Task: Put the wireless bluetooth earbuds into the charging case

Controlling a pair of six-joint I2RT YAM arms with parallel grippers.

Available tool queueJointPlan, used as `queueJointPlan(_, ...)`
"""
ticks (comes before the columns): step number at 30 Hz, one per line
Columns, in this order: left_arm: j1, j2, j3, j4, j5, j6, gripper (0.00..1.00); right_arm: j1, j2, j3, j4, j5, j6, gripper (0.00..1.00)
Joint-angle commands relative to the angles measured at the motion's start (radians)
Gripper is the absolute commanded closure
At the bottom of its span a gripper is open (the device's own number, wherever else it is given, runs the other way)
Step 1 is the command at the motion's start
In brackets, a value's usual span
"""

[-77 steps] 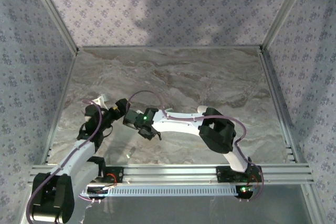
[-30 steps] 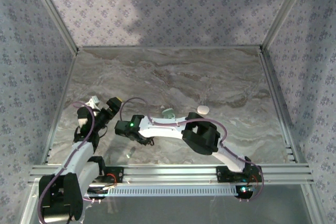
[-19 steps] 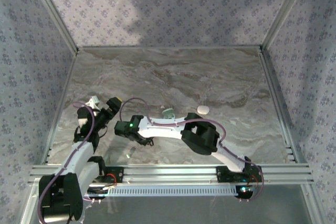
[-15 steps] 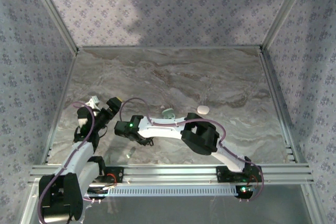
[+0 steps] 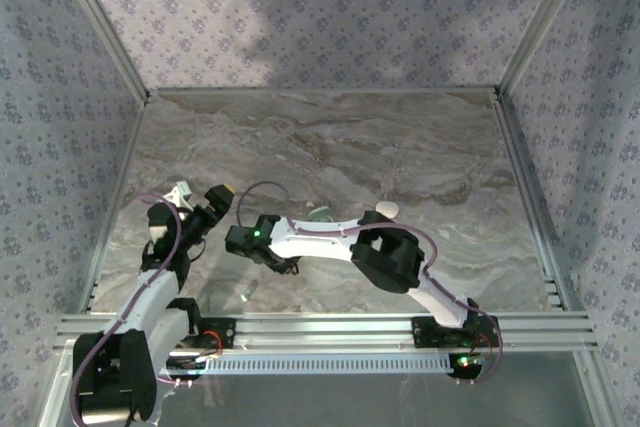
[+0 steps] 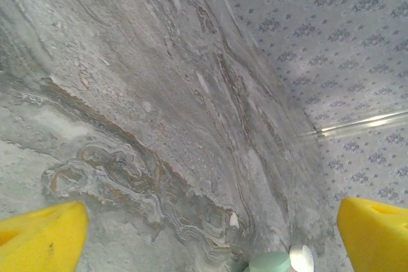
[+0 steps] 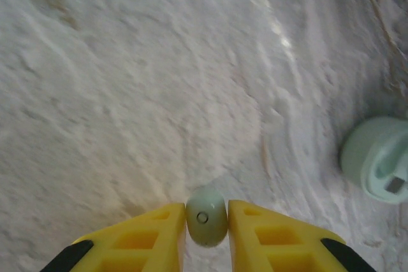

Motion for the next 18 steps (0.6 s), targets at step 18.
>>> queueJointPlan(18, -0.145, 0.005, 0.043, 0.001, -0.073, 0.096, 0.0, -0.15, -0.405, -0.347, 0.246, -0.175, 0.033, 0.64)
